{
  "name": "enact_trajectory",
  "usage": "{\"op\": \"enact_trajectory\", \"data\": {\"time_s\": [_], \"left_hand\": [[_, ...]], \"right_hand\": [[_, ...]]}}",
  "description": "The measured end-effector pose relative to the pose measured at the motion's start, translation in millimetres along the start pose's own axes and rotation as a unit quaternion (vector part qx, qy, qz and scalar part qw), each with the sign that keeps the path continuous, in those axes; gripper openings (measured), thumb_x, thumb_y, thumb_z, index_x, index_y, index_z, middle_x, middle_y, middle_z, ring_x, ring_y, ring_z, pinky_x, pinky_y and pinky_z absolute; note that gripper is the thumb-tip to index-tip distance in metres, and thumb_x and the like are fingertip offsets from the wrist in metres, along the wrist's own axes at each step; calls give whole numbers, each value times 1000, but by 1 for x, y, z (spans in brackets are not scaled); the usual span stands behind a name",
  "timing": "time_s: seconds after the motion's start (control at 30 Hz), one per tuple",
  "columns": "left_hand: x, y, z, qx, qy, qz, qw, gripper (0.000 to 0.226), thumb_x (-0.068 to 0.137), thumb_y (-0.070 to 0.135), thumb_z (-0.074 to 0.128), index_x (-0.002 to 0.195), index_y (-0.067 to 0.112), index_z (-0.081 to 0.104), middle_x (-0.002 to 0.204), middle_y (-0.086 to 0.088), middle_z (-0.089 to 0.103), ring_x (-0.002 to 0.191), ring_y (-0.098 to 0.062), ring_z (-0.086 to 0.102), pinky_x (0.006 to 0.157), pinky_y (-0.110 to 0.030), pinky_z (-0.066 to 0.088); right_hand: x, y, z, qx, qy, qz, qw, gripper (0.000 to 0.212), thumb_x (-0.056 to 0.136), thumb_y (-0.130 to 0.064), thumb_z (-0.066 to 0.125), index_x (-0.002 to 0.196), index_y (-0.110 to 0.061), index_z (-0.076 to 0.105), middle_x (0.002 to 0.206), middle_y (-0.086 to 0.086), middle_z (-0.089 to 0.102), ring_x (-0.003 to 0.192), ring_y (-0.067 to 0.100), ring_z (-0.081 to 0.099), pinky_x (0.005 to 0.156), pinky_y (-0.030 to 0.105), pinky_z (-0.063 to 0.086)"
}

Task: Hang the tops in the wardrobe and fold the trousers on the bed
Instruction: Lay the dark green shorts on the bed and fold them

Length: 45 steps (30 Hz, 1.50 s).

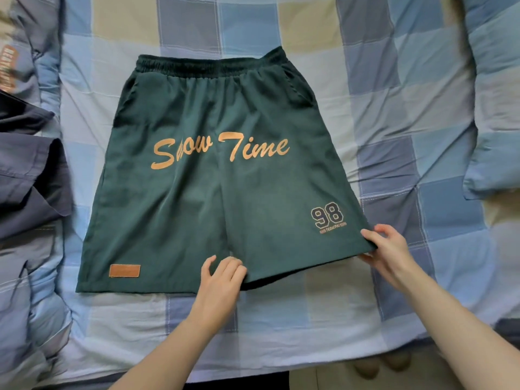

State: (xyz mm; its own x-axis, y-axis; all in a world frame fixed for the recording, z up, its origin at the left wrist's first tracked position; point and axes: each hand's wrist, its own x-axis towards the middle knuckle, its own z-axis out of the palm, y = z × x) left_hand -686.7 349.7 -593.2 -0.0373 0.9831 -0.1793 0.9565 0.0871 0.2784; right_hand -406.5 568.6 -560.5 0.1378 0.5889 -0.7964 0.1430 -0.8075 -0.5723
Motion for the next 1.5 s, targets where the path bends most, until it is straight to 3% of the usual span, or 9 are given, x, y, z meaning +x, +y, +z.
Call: {"op": "enact_trajectory", "data": {"time_s": [0.2, 0.47, 0.63, 0.73, 0.83, 1.0, 1.13, 1.3, 1.5], "left_hand": [[-8, 10, 1, 87, -171, -14, 981, 65, 5, 4, 79, 69, 12, 65, 86, -7, 64, 97, -27, 65, 85, -62, 48], [70, 59, -13, -150, -123, -73, 978, 15, 75, 13, 54, 89, 15, 60, 93, -1, 55, 86, -25, 54, 72, -39, 46], [123, 91, -51, -576, -196, -316, 728, 19, 96, 33, 57, 111, 24, 65, 113, 8, 66, 109, -14, 62, 101, -33, 47], [144, 93, -70, -679, -174, -365, 613, 22, 96, 47, 55, 87, 29, 62, 87, 17, 70, 91, -11, 66, 85, -29, 49], [146, 80, -69, -637, -134, -377, 659, 22, 89, 29, 67, 75, 13, 62, 64, 7, 63, 69, -13, 60, 65, -22, 49], [129, 50, -60, -448, -133, -356, 810, 13, 89, 12, 55, 84, 8, 65, 65, -1, 62, 60, -14, 51, 56, -27, 43], [112, 45, -53, -401, -122, -319, 850, 22, 92, 19, 55, 75, 5, 49, 68, -11, 57, 59, -21, 41, 54, -32, 37], [93, 34, -47, -442, -106, -286, 844, 29, 95, 20, 56, 72, 7, 43, 65, -7, 50, 60, -15, 35, 57, -29, 34], [68, -9, -63, -540, -140, -262, 787, 28, 93, 19, 59, 66, 21, 54, 63, 13, 62, 60, -4, 48, 62, -25, 44]], "right_hand": [[1, 20, -32, -242, 14, 47, 969, 25, 90, -24, 65, 106, -5, 63, 73, 3, 53, 61, 15, 46, 56, 26, 39], [34, 11, 6, -284, 53, 1, 957, 55, 85, -20, 71, 129, 0, 44, 108, 7, 55, 102, 25, 55, 93, 34, 42], [-6, -2, 36, -358, 85, -216, 904, 33, 81, 1, 59, 111, -13, 63, 65, -4, 49, 68, 22, 49, 66, 27, 33], [-54, -2, 66, -377, -90, -363, 848, 40, 79, -2, 62, 117, -15, 66, 80, -8, 56, 68, 11, 50, 69, 18, 37], [-72, -12, 76, -431, -240, -330, 805, 32, 79, -19, 58, 108, -24, 70, 85, -4, 60, 76, 7, 54, 75, 16, 42], [-35, -91, 124, -352, -55, -317, 879, 16, 89, -14, 55, 91, -22, 69, 86, 2, 68, 80, 18, 59, 77, 34, 47], [32, -152, 196, -449, -30, -322, 833, 34, 93, -32, 48, 124, -22, 55, 122, 14, 53, 119, 29, 45, 102, 34, 36], [86, -192, 259, -498, -55, -233, 833, 53, 90, -38, 51, 141, -26, 40, 137, 14, 42, 125, 29, 40, 106, 35, 35], [81, -210, 289, -393, 82, -271, 875, 26, 89, -7, 49, 110, -12, 64, 118, 9, 62, 110, 25, 57, 88, 30, 48]]}}
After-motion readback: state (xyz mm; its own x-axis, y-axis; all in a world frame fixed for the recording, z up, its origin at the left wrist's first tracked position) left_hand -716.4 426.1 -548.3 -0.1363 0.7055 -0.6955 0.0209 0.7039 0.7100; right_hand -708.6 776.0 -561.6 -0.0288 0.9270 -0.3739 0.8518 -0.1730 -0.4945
